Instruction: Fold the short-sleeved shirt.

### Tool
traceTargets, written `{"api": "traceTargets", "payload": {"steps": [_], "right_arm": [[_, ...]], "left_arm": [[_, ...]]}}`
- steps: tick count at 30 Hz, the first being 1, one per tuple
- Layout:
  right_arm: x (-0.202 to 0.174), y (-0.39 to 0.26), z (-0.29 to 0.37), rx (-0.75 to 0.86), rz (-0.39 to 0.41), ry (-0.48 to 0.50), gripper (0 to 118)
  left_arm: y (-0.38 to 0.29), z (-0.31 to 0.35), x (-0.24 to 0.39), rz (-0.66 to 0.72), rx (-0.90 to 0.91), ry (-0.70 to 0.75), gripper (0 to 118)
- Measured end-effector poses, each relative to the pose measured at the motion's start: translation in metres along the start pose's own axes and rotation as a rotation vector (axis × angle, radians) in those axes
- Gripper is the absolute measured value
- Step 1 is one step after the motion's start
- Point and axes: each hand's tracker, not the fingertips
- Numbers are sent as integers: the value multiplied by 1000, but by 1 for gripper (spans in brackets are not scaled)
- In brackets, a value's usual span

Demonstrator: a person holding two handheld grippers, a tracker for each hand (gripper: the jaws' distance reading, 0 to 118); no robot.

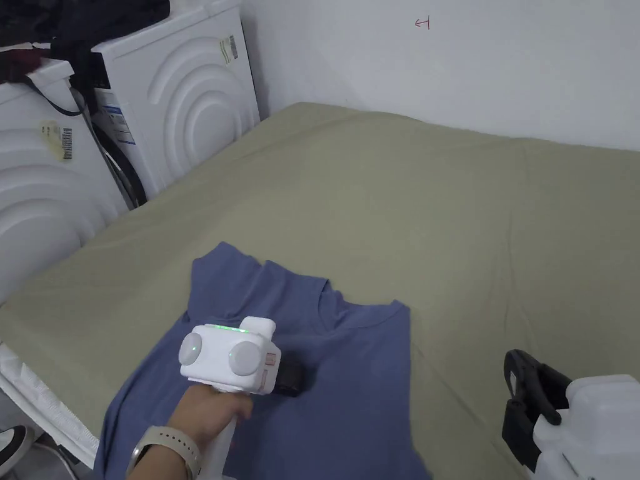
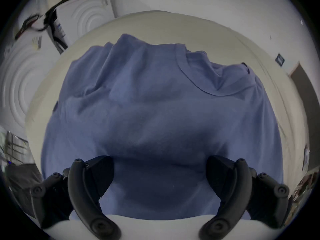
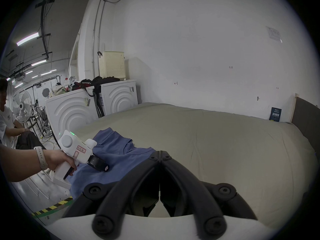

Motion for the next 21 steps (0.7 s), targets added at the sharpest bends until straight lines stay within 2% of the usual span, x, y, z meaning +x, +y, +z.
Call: {"api": "traceTargets", "payload": {"steps": [3,4,7,9,11,12,13,14,16,18,21], "right_arm": [[3,1,2,4,1,-9,0],[4,1,3,6,-1,-11,0],[5,2,4,6,-8,-11,0],[5,2,5,5,-8,-11,0],[5,2,6,6,-8,-8,0],[4,2,7,6,-9,-7,0],[4,2,7,6,-10,-7,0],[4,1,8,7,-11,-6,0],[4,1,10,6,-13,-5,0],[5,0,11,5,-13,-4,0],[7,-1,14,1,-10,-5,0]], "left_arm": [[-4,3,-2,86,28,-58,110],[0,5,-2,9,52,-24,110],[2,12,3,4,41,-15,104],[4,15,3,-3,40,-20,95],[6,22,6,-15,47,-26,75],[7,26,7,-21,59,-24,57],[6,27,4,-18,72,-21,20],[6,28,3,-16,86,-12,7],[1,27,-4,-4,83,25,5],[-2,28,-5,2,72,-11,4],[-2,38,-3,9,153,25,3]]}}
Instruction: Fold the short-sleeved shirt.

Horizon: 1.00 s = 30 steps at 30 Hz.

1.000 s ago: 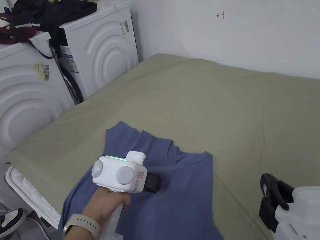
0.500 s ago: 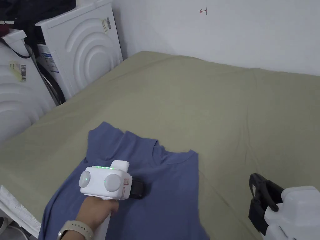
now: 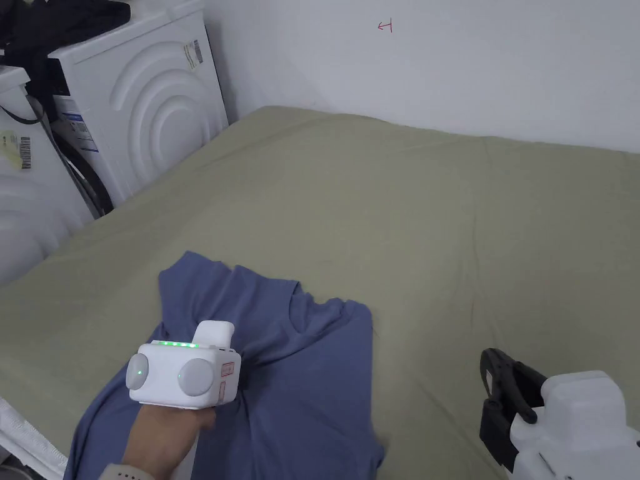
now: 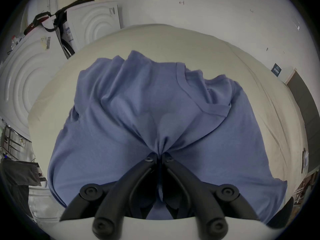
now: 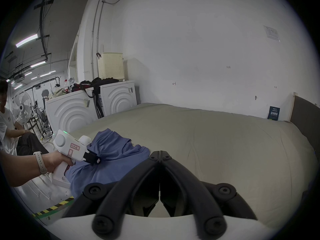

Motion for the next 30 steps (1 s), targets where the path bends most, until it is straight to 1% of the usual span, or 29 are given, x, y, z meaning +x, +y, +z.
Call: {"api": "traceTargets", "payload": {"steps": [4,6,9,10,13,16,19,21,26,27,30], "right_arm": [[6,-1,3,-1,-11,-11,0],[11,-1,6,1,-17,-18,0],[21,-2,12,4,-32,-36,0],[24,-3,15,4,-38,-41,0],[37,-6,25,-6,-33,-65,0],[55,-10,37,-10,-45,-96,0],[76,-14,50,-9,-55,-139,0],[91,-17,59,-12,-62,-168,0],[131,-25,81,-18,-84,-240,0],[139,-26,86,-17,-92,-258,0],[161,-30,99,-20,-111,-303,0]], "left_arm": [[7,17,0,44,93,-35,3],[12,20,7,51,92,-63,3],[24,27,32,25,128,-82,3],[29,26,43,27,135,-119,3],[43,25,79,1,157,-150,3],[54,21,128,-32,133,-221,3],[70,22,179,-65,174,-299,3],[81,23,218,-112,186,-329,3],[108,32,326,-193,237,-457,3],[111,33,350,-213,207,-491,3],[119,44,421,-277,238,-580,3]]}}
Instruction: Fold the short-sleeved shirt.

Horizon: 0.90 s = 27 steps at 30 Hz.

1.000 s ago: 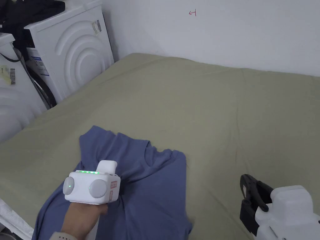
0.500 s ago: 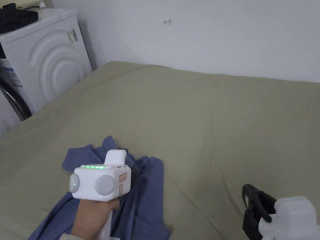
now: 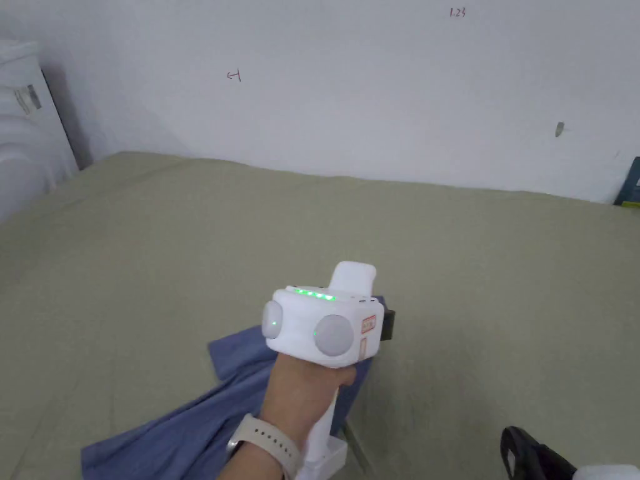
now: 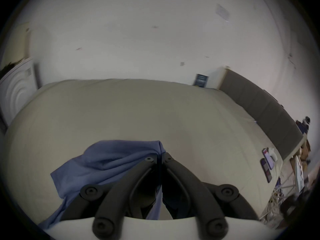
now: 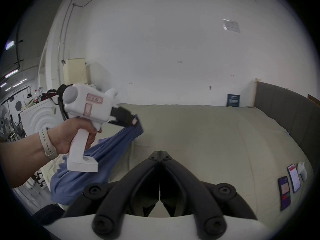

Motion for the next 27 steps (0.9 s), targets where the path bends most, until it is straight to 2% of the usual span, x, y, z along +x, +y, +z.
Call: {"api": "traceTargets", "payload": {"steps": [5,8,10,13,16,18,20,21,22,23,24,25,27], "right_arm": [[41,-7,12,-12,-23,-79,0],[63,-12,19,-21,-40,-126,0],[76,-15,23,-29,-50,-150,0],[91,-19,30,-29,-63,-179,0],[102,-21,36,-38,-73,-200,0],[107,-23,38,-35,-71,-210,0],[110,-24,40,-33,-65,-224,0],[110,-24,41,-29,-67,-229,0],[110,-23,44,-23,-73,-232,0],[108,-22,46,-20,-77,-229,0],[106,-22,48,-19,-77,-222,1],[103,-21,50,-15,-75,-219,1],[94,-19,56,-3,-67,-214,1]], "left_arm": [[28,-49,107,-121,-17,-143,3],[24,-83,161,-194,-64,-175,3],[7,-108,183,-186,-113,-176,3],[-30,-141,203,-209,-215,-165,3],[-64,-160,206,-170,-312,-177,3],[-75,-159,203,-163,-301,-179,3],[-70,-144,192,-102,-207,-214,5],[-63,-131,186,-78,-154,-234,11],[-56,-112,182,-62,-106,-247,39],[-47,-87,175,-68,-44,-240,73],[-41,-59,168,-86,-2,-226,97],[-38,-28,159,-99,40,-230,108],[-37,44,144,-161,165,-212,108]]}}
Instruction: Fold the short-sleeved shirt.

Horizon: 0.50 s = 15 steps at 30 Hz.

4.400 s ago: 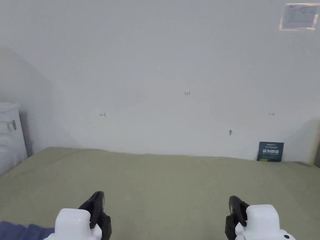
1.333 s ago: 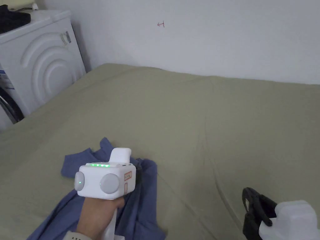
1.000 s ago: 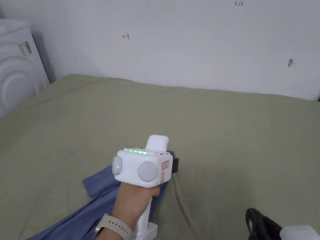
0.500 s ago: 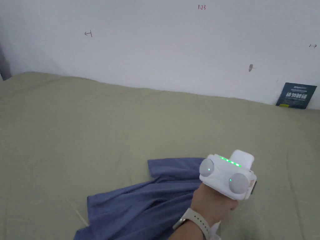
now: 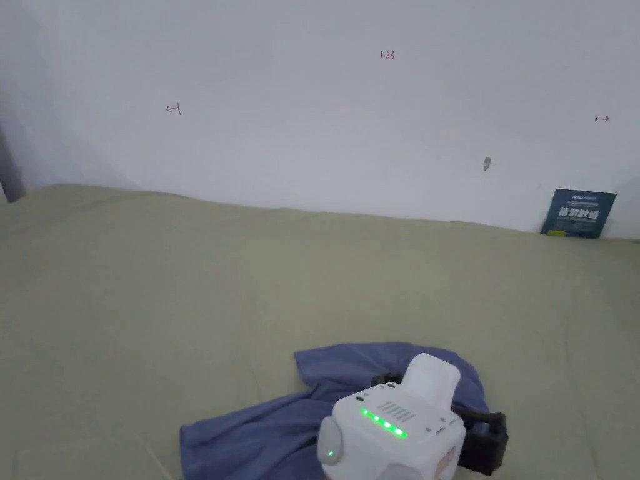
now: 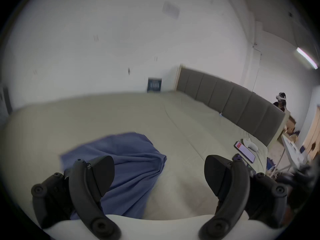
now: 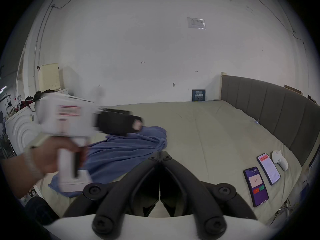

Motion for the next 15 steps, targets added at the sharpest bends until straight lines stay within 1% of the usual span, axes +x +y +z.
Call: {"api": "traceTargets", "payload": {"steps": [1,3,4,6,7,8,9,10,11,13,14,15], "right_arm": [[-4,1,4,3,1,9,1],[-15,4,13,13,3,22,0],[-21,6,18,23,1,33,0],[-33,8,26,32,7,58,0],[-39,8,29,35,15,63,1],[-46,9,31,34,23,72,0],[-51,10,33,33,28,89,1],[-56,11,34,28,30,114,0],[-61,12,34,19,33,138,0],[-70,13,33,15,47,149,1],[-73,13,35,23,55,151,1],[-75,13,35,26,57,159,0]], "left_arm": [[1,35,-2,-29,22,45,108],[-7,102,-7,-21,45,122,108],[-14,131,-11,15,-11,150,108],[-35,183,-22,35,-45,187,108],[-47,202,-27,65,-55,235,104],[-58,218,-34,82,-76,270,95],[-66,230,-42,101,-104,297,69],[-74,239,-52,124,-135,302,7],[-81,242,-61,153,-156,317,1],[-90,247,-79,167,-212,412,1],[-89,247,-92,187,-206,379,1],[-87,239,-105,235,-231,379,1]]}}
